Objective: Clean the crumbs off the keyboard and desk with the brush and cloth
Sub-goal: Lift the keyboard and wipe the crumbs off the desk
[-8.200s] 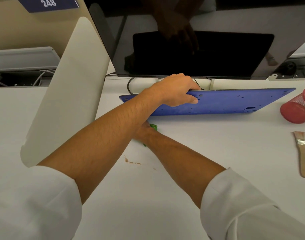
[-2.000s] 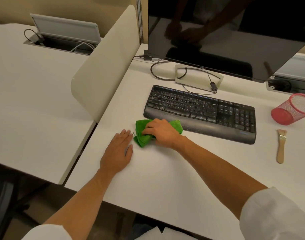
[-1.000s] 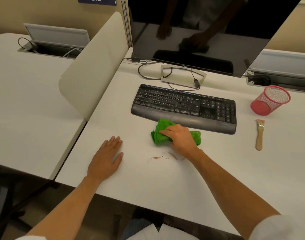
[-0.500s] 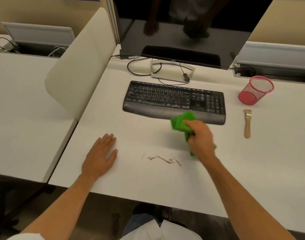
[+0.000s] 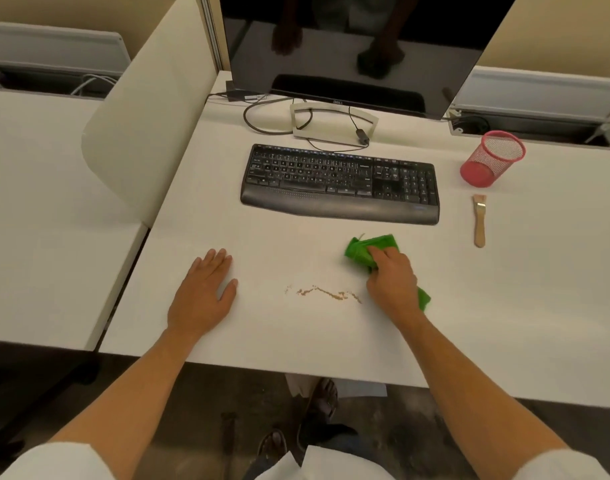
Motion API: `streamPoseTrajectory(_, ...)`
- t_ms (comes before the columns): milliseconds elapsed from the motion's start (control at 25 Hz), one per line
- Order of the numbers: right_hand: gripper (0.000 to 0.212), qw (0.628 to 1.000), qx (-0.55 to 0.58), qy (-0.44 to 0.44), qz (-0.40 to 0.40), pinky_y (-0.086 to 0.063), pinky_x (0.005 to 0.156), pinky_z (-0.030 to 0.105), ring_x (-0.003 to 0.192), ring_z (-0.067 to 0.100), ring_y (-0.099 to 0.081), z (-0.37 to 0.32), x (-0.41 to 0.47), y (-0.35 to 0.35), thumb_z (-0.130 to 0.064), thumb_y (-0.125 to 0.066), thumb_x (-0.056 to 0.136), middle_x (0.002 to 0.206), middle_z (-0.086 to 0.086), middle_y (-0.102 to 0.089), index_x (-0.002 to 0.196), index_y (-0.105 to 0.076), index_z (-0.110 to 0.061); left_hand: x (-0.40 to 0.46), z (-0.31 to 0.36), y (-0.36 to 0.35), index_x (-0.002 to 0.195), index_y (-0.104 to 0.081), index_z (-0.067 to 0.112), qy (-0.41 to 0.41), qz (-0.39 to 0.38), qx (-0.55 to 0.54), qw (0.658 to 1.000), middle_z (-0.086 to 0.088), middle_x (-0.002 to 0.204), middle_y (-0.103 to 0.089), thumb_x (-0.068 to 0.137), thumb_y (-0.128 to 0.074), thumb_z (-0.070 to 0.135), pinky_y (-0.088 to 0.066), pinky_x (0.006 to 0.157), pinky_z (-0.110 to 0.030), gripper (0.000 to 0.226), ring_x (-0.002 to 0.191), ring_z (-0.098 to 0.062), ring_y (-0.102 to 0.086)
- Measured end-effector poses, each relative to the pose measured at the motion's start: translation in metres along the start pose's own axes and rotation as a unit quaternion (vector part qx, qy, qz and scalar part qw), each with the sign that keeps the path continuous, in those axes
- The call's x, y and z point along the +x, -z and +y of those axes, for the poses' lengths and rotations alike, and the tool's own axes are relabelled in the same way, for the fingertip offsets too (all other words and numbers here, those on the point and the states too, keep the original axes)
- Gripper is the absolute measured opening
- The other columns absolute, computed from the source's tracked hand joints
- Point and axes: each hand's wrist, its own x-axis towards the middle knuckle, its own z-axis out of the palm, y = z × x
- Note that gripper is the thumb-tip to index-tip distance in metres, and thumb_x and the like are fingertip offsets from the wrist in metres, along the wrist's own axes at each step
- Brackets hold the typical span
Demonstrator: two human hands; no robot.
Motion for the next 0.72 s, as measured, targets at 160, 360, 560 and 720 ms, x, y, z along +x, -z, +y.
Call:
streamPoseTrajectory(160, 0.047, 0.996, 0.017, 0.071, -0.043, -0.049, 0.081, 0.046, 0.108, 0.04, -0.052, -0.036, -0.023, -0.021, 0.0, -0.057, 0.088, 0.119, 0.017, -0.06, 0.134, -0.062, -0.009, -0.002, 0.0, 0.0, 0.156, -0.019, 0.013, -0.013, -0.016, 0.013, 1.0, -0.004, 0.164, -0.014, 0.096, -0.01, 0.055, -0.002, 0.123, -0.033, 0.074, 0.152, -0.016, -0.007)
streamPoseTrajectory(360, 0.047, 0.986, 0.016, 0.145, -0.075, -0.049, 0.079, 0.045, 0.107, 0.038, -0.053, -0.058, -0.047, -0.03, 0.001, -0.056, 0.088, 0.12, 0.015, -0.06, 0.134, -0.063, -0.011, -0.016, 0.003, 0.001, 0.156, -0.019, 0.013, -0.045, -0.025, 0.02, 0.998, -0.005, 0.164, -0.014, 0.096, -0.006, 0.054, 0.0, 0.123, -0.032, 0.074, 0.152, -0.017, -0.007)
streamPoseTrajectory(560, 0.049, 0.971, 0.025, 0.214, -0.1, -0.05, 0.072, 0.046, 0.1, 0.042, -0.056, -0.079, -0.092, -0.04, -0.008, -0.048, 0.083, 0.115, 0.017, -0.063, 0.129, -0.066, -0.009, -0.02, 0.002, 0.0, 0.156, -0.023, 0.012, -0.059, -0.022, 0.021, 0.998, -0.006, 0.163, -0.017, 0.096, -0.008, 0.052, 0.0, 0.122, -0.03, 0.074, 0.151, -0.018, -0.011)
streamPoseTrajectory(720, 0.054, 0.959, 0.016, 0.252, -0.127, -0.046, 0.067, 0.043, 0.098, 0.038, -0.055, -0.091, -0.127, -0.044, -0.011, -0.048, 0.078, 0.114, 0.014, -0.063, 0.129, -0.066, -0.013, -0.02, 0.001, 0.0, 0.155, -0.025, 0.012, -0.061, -0.014, 0.009, 0.998, -0.006, 0.163, -0.02, 0.097, -0.014, 0.05, 0.0, 0.122, -0.029, 0.071, 0.151, -0.018, -0.014)
